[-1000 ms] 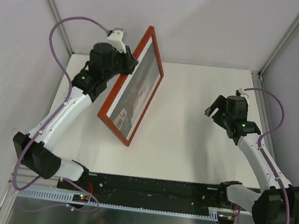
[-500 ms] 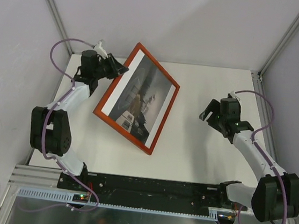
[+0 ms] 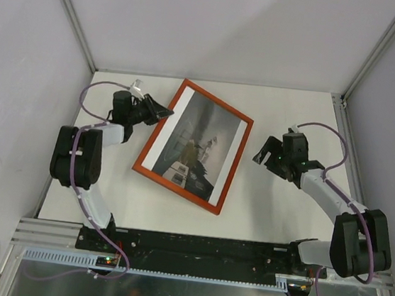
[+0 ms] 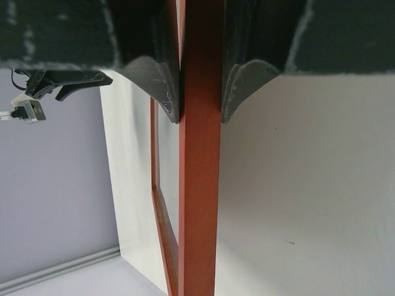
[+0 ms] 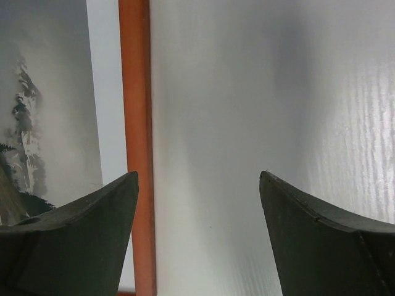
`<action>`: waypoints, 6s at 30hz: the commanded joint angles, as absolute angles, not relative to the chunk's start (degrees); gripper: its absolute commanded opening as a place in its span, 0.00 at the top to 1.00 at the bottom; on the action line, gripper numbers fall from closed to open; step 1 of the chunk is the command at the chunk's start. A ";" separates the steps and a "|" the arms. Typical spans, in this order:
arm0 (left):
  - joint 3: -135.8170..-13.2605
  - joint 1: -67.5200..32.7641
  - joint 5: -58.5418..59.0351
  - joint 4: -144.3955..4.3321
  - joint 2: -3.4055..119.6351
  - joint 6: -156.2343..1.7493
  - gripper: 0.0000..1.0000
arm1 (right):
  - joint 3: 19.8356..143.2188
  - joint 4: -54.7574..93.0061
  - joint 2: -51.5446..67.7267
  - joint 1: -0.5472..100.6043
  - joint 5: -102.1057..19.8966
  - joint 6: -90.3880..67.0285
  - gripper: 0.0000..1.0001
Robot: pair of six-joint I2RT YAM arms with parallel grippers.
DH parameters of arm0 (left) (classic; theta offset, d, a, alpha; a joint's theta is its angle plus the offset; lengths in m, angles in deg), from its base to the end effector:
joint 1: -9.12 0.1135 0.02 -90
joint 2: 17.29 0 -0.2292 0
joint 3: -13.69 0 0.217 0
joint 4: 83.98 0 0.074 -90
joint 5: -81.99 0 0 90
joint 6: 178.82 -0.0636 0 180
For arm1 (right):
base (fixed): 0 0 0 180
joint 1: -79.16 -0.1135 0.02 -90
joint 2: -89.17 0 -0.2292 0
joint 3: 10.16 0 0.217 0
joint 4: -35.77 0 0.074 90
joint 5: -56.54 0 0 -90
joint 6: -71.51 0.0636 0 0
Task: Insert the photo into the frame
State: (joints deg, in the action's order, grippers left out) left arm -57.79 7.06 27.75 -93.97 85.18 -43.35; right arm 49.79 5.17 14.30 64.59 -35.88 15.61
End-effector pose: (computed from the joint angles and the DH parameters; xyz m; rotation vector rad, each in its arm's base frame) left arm 0.3712 -0.0505 0.1805 -0.3264 2.0143 -1.1399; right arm 0.2570 0.0696 0.1807 0.3886 2.3811 0.4529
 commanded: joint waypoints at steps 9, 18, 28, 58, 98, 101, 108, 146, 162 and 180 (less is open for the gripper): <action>-53.52 6.66 29.74 -97.37 91.27 -46.81 0.68 | 46.82 13.60 11.24 63.04 -39.36 16.19 0.15; -52.28 6.66 29.47 -97.46 92.70 -47.53 0.42 | 45.98 15.55 10.09 61.62 -39.54 17.18 0.14; -51.56 6.71 28.18 -97.22 92.58 -48.21 0.15 | 45.31 16.42 9.79 60.70 -39.23 17.64 0.15; -51.19 -0.10 -16.55 -57.16 71.56 -54.40 0.83 | 43.17 10.39 14.50 59.44 -31.53 19.25 0.94; -42.93 -29.95 -16.03 -58.30 69.48 -43.03 1.00 | 79.76 8.23 -30.57 60.55 -35.07 16.35 1.00; -44.84 -33.43 -16.13 -58.43 71.62 -41.62 1.00 | 84.21 6.22 -33.34 60.37 -35.39 16.04 1.00; -47.07 -36.45 -16.30 -58.96 74.56 -40.82 1.00 | 95.04 -1.40 -37.87 59.10 -33.59 13.30 1.00; -82.03 1.71 -1.11 -57.77 87.51 -56.71 1.00 | 50.26 -10.19 23.84 57.89 -24.09 24.24 1.00; -94.11 5.13 8.03 -60.14 107.31 -62.80 1.00 | 29.61 -1.50 31.53 51.51 -28.87 35.59 1.00; -82.79 4.77 8.69 -60.24 104.79 -59.84 1.00 | 26.37 16.32 18.60 56.76 -31.95 35.65 1.00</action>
State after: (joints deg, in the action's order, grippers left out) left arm -86.94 4.80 8.72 -61.99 107.59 -60.27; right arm 27.37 13.59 22.93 54.49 -31.64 36.20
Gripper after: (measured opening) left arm 0.003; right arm 0.008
